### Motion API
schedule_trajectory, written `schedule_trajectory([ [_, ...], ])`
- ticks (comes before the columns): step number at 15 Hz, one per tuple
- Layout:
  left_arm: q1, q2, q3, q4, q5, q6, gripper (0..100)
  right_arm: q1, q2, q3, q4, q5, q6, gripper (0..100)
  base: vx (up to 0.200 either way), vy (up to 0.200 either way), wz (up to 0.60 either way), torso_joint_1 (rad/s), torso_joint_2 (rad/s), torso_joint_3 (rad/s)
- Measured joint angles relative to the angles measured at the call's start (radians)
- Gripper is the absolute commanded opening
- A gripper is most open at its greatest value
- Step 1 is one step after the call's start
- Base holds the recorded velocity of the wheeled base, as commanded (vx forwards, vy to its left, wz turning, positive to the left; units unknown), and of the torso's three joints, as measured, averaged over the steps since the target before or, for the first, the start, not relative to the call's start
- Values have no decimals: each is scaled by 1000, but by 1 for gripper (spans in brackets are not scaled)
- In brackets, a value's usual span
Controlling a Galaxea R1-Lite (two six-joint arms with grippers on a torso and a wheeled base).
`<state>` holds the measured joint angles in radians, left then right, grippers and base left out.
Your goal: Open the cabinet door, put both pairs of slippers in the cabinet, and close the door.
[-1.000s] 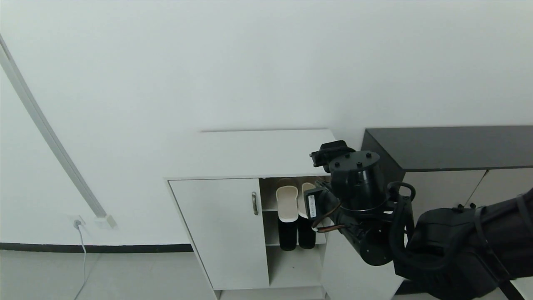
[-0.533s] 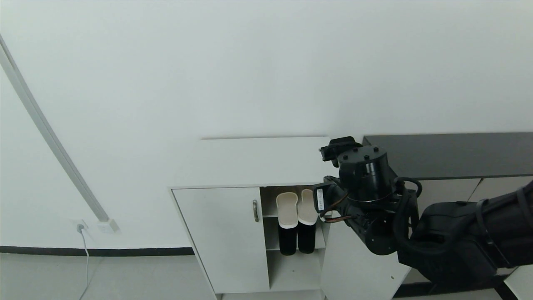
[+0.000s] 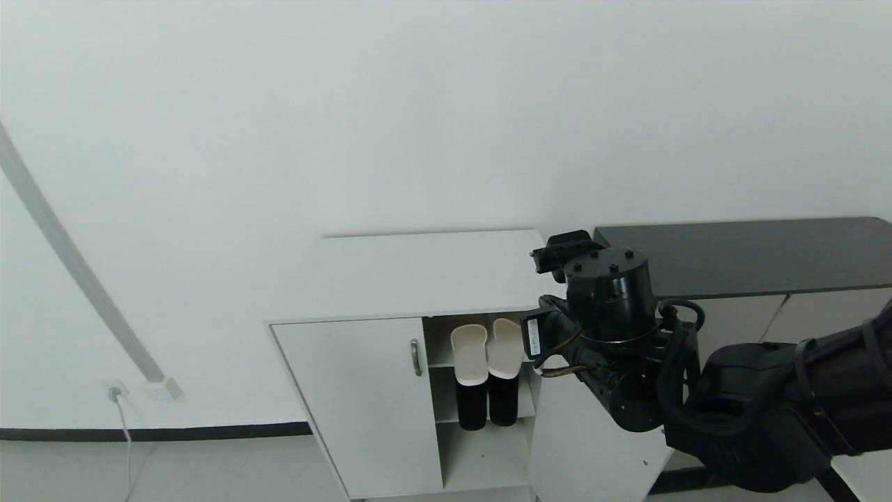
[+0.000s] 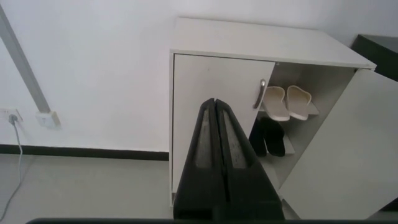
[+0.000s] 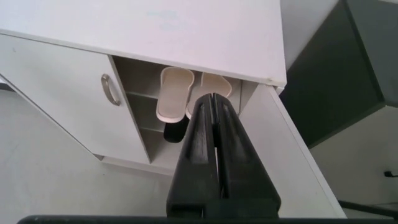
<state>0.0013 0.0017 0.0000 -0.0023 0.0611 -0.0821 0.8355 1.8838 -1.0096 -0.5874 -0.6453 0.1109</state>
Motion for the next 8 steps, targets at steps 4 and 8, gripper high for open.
schedule_trajectory([
  [4, 0, 0, 0, 0, 1, 0, 0, -3, 0, 3, 0, 0, -1, 0, 0, 0, -450, 8, 1, -1],
  [8, 0, 0, 0, 0, 1, -1, 0, -22, 4, 4, -10, -1, -13, 0, -100, 0, 0, 4, 2, -1],
])
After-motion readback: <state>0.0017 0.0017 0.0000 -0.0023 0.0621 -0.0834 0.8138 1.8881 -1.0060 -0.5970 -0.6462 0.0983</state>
